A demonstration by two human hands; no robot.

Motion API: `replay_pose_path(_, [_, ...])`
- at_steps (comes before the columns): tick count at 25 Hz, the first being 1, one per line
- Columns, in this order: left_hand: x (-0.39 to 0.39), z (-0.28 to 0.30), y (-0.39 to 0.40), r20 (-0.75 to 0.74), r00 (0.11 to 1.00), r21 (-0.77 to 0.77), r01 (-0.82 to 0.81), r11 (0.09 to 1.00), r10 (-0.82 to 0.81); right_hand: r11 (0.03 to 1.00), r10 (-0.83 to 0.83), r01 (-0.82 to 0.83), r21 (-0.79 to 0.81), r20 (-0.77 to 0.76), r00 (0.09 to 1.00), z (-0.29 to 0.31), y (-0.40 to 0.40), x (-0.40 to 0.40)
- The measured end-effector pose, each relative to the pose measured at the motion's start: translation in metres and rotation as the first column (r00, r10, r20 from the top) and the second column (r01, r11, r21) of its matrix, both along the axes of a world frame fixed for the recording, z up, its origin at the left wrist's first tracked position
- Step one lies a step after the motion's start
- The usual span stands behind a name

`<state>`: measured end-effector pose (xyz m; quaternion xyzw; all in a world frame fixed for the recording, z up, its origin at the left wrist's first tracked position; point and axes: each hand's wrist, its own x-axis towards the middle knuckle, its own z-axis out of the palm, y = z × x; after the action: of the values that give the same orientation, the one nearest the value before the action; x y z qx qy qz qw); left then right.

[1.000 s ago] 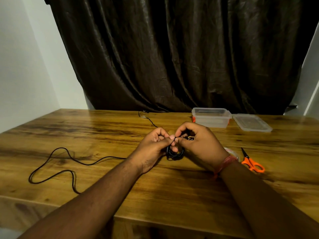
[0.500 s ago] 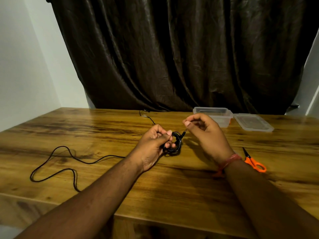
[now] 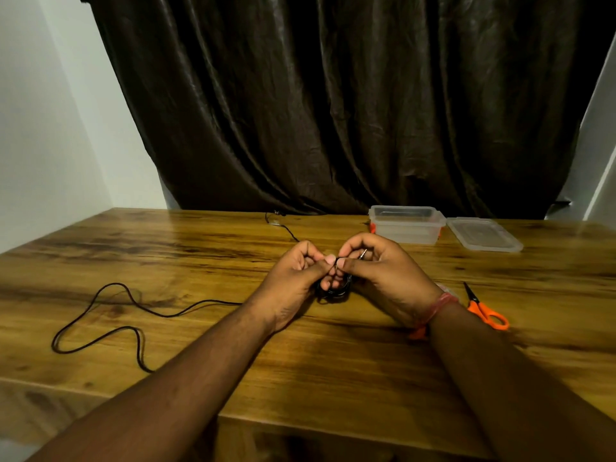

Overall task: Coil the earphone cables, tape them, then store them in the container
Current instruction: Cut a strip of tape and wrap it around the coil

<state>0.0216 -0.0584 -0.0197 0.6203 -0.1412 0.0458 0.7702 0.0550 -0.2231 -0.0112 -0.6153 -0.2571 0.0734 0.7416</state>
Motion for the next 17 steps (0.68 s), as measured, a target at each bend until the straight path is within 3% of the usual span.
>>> replay_pose_path(10, [0.0016,0.0,0.0038,-0.095,0.994,0.025,0.053,0.998,-0.05,0.997,-0.077,0.077,0.007,0.074,0.994,0.0012,0.0025,-0.0023])
replay_pose_path(17, [0.0012,0.0034,0.0081,-0.13,0.968,-0.172,0.19,0.967,-0.213,0.989,-0.146,0.147,-0.007,0.083,0.986,-0.003,0.0021,0.0044])
